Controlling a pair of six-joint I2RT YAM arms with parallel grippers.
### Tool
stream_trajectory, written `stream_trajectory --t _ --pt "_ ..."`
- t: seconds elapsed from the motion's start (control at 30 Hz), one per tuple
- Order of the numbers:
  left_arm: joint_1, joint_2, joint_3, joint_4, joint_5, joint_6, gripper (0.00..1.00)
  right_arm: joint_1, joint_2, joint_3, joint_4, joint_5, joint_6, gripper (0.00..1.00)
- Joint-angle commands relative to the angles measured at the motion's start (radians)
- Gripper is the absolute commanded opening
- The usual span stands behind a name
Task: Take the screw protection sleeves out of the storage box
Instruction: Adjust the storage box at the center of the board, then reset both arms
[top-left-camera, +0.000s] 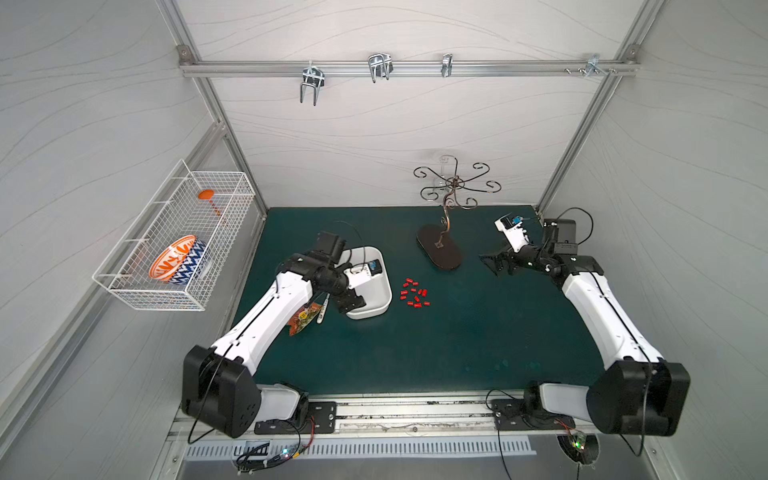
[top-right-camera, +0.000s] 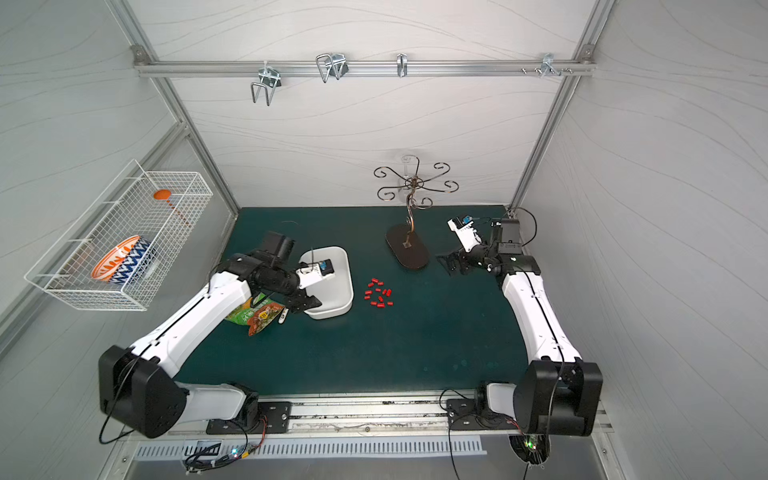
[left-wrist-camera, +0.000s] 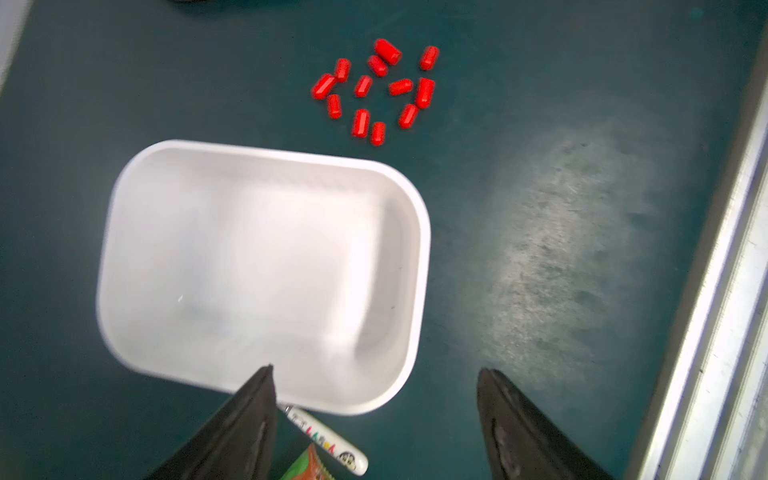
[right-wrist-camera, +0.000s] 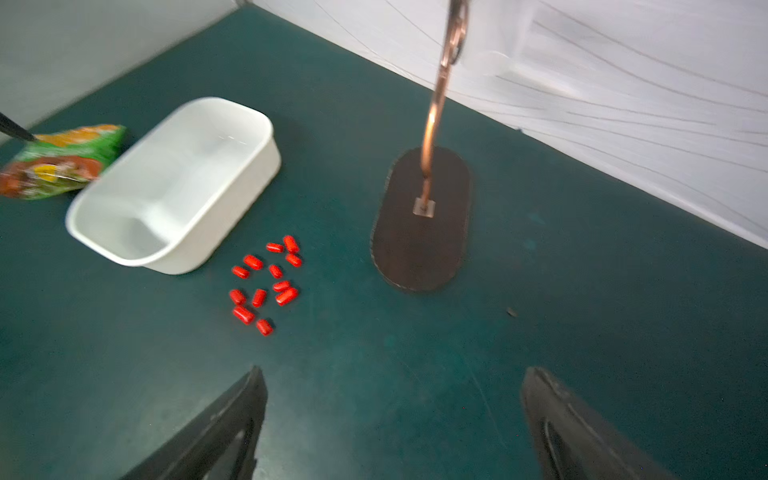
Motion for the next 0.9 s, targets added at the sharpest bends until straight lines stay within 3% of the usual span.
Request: stream_trajectory --t 0.0,0.17,0.27,0.43,0.67,0.87 --pt "0.114 -0.061 -0.098 0.159 0.025 -0.133 0.82 -0.011 -0.034 -0.009 -0.032 0.24 -0.01 0.99" --pt "0.292 -0.174 -0.28 0.478 -0.073 -0.328 0.87 -0.016 -0.044 -0.057 0.066 0.353 0.044 0.99" --pt "0.359 -0.227 -0.404 0.679 -0.09 -0.434 0.99 -0.021 -0.054 -0.109 0.158 0.366 0.07 0.99" --pt "0.365 -0.239 -0.548 0.918 -0.118 -0.519 1.0 -0.025 -0.05 -0.188 0.276 0.393 0.144 0.99" --pt "0.367 -0.156 -0.655 1.205 -0.28 -0.648 1.0 -0.038 -0.067 -0.292 0.414 0.45 0.28 0.99" --pt "0.368 -0.088 -0.602 1.186 -0.274 -0.731 1.0 -0.022 -0.048 -0.409 0.565 0.361 0.402 0.99"
